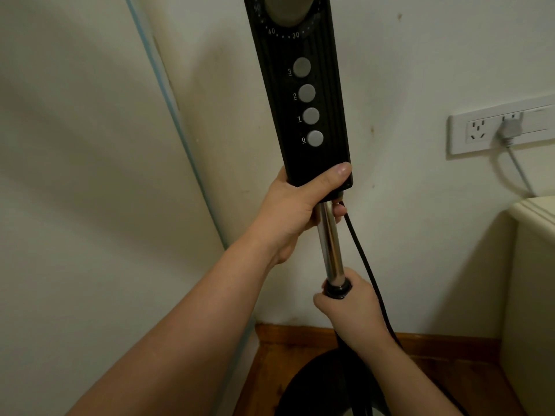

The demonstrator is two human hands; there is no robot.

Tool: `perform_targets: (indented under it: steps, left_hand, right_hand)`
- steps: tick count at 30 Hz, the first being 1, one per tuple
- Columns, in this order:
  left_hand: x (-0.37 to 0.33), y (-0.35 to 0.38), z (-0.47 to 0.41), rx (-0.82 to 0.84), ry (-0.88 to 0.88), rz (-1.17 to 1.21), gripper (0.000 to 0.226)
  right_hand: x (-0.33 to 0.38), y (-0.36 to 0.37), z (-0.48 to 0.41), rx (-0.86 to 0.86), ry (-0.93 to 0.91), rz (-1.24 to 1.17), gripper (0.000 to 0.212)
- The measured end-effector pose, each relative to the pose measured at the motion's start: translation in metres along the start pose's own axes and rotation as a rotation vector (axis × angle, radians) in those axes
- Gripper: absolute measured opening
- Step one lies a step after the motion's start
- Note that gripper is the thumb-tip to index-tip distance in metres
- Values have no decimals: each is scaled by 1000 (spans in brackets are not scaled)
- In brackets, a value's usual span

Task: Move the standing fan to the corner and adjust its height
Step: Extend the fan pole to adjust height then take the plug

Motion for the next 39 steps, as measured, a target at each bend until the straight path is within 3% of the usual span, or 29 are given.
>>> perform_targets:
  steps: [3, 5, 10, 12, 14, 19, 29, 31, 36, 39]
  left_hand:
    - [0, 1, 1, 0, 6, -7, 54]
    - [-1, 1, 2, -4, 9, -10, 54]
    - [-1, 0, 2, 0, 7, -16, 53]
    - [-1, 0, 2, 3, 5, -23, 54]
    - [0, 0, 1, 0, 3, -24, 54]
    - [0, 1, 0, -8, 6, -26, 57]
    - [2, 1, 0, -20, 18, -25, 54]
    - [2, 0, 0, -12, 19, -30, 54]
    - [1, 0, -1, -16, 13, -39, 55]
    - [2, 0, 0, -15, 12, -44, 56]
  right_hand:
    - [1, 11, 7, -201, 30, 54, 22]
    - [1, 11, 8, -197, 8, 62, 23]
    - [2, -21, -9, 301, -52, 63, 41]
    - [5, -28, -15, 387, -90, 103, 49]
    - [6, -26, -17, 428, -98, 38, 43]
    - [6, -16, -12, 297, -107, -27, 20]
    - [-1, 6, 3, -154, -97, 85, 21]
    - [-2, 4, 0, -97, -102, 83, 22]
    - [1, -15, -8, 301, -14, -36, 28]
    - [1, -10, -7, 171, -22, 0, 21]
Point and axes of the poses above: each hand's wrist, its own z-axis away from the middle knuckle, its own y-axis out of the palm, x = y × z, the point moved 2 cm from there along -z, towards the middle knuckle, and after that the axes turned 5 degrees about z, right-handed, at the moved point
